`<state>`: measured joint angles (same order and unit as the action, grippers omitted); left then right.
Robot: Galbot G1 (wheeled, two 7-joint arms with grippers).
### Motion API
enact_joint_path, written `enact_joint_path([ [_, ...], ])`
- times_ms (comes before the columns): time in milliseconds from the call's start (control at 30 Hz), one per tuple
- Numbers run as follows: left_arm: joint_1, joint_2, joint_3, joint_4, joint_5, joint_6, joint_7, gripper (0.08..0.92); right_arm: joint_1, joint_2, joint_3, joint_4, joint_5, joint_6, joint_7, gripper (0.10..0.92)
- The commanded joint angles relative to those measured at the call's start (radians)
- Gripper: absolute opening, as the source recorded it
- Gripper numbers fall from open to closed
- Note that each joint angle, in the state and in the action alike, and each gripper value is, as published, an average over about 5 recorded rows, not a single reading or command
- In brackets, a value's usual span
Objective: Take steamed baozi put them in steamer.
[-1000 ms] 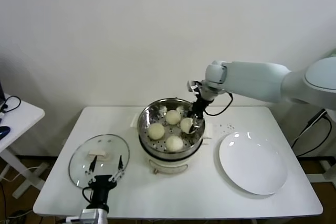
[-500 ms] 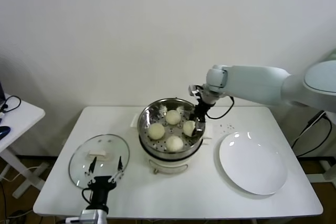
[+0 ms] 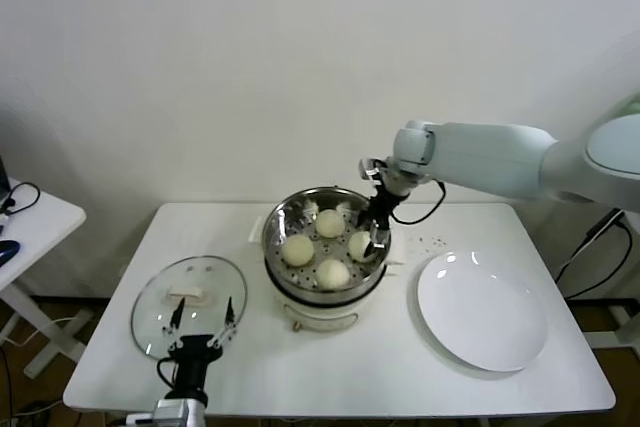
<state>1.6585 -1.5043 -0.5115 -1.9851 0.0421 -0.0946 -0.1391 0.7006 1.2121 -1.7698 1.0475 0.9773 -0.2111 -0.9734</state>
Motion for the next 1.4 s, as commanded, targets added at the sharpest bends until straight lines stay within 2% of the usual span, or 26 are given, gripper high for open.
enact_joint_path([
  [33,-0.004,0.001,0.001,-0.001,0.002,0.003,0.0,0.823,0.067,-0.026,0.02,0.023,0.038,0.015,0.0,0.823],
  [267,-0.026,0.005,-0.01,0.003,-0.003,0.012,-0.005,0.823,0.101,-0.134,0.142,0.113,0.05,0.012,0.115,0.823],
  [533,-0.057,0.02,-0.021,0.004,-0.001,0.01,-0.016,0.823,0.053,-0.316,0.298,0.261,-0.068,-0.03,0.212,0.823],
  [700,-0.068,0.04,-0.034,0.002,-0.018,-0.001,-0.006,0.823,-0.08,-0.46,0.452,0.355,-0.117,-0.03,0.306,0.823],
  [1100,-0.067,0.04,-0.045,0.001,-0.022,-0.029,0.031,0.823,-0.774,-0.755,1.224,0.569,-0.346,0.018,0.474,0.823],
  [1267,-0.058,0.049,-0.058,0.001,-0.02,-0.045,0.053,0.823,-1.209,-0.746,1.694,0.626,-0.402,0.061,0.536,0.823],
  [1400,-0.055,0.052,-0.062,-0.007,-0.02,-0.049,0.077,0.823,-1.539,-0.632,2.031,0.669,-0.474,0.093,0.552,0.823],
])
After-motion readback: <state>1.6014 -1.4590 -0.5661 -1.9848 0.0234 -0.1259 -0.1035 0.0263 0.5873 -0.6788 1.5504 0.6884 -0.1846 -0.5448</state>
